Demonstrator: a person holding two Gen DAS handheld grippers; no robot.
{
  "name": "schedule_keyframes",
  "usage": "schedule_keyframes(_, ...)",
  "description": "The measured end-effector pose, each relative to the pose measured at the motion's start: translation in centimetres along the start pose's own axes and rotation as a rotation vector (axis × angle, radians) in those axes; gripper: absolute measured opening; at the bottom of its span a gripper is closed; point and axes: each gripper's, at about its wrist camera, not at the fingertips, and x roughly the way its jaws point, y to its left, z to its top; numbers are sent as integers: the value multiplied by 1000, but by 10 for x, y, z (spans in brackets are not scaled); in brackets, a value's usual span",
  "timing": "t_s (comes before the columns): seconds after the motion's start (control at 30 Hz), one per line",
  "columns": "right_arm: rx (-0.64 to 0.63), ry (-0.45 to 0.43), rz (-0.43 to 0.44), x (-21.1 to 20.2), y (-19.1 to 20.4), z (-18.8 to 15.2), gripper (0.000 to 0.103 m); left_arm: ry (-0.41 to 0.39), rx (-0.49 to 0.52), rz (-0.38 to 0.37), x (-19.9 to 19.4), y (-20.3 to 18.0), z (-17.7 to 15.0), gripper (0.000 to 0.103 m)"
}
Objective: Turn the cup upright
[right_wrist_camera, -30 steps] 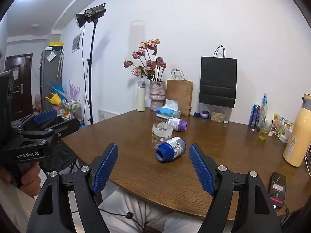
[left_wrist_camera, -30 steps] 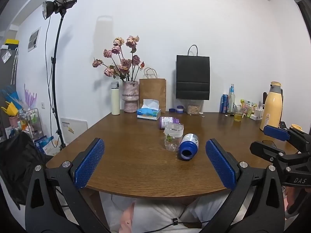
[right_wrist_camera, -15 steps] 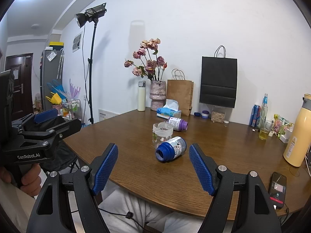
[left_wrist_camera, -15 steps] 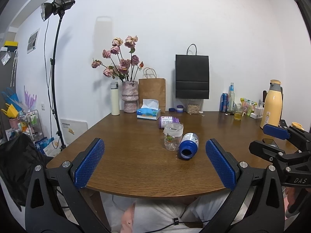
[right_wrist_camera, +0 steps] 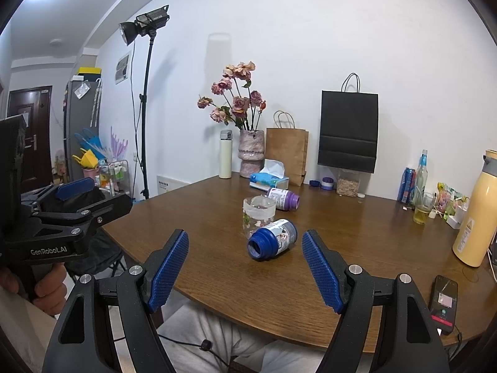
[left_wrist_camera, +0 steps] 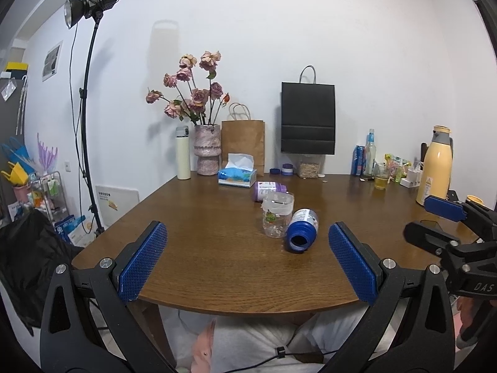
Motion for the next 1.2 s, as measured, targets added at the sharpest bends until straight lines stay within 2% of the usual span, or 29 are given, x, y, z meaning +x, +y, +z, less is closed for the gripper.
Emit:
schedule_keyframes(0.17,16,8,-22,23,-16,6,80,-55,58,5,27,8,6,103)
schedule_keyframes(0.3,74,37,13,67,-47,21,80,-27,107,-26,79,18,30,103)
schedule_keyframes(0.5,167,164,67,158,-105,44,80,58,144,-79,164,26,53,103)
schedule_keyframes(0.63,223,228,70,207,-137,50,80,133,100,-118,224,33,61,103)
schedule_keyframes(0.8,247,308,69,259,-162,56,80,271,42,-186,303,38,72,103)
schedule_keyframes(0.93,225,380,80,299,-168,56,80,335,22,-266,358,36,82,103)
schedule_keyframes(1.03,233,440,110,336,-173,52,80,372,100,-291,394,20,84,103)
schedule_keyframes(1.13,261,487,129,371,-182,50,80,417,259,-373,430,-8,83,103)
schedule_keyframes(1.2,318,527,154,397,-192,46,80,419,328,-389,450,-18,80,103)
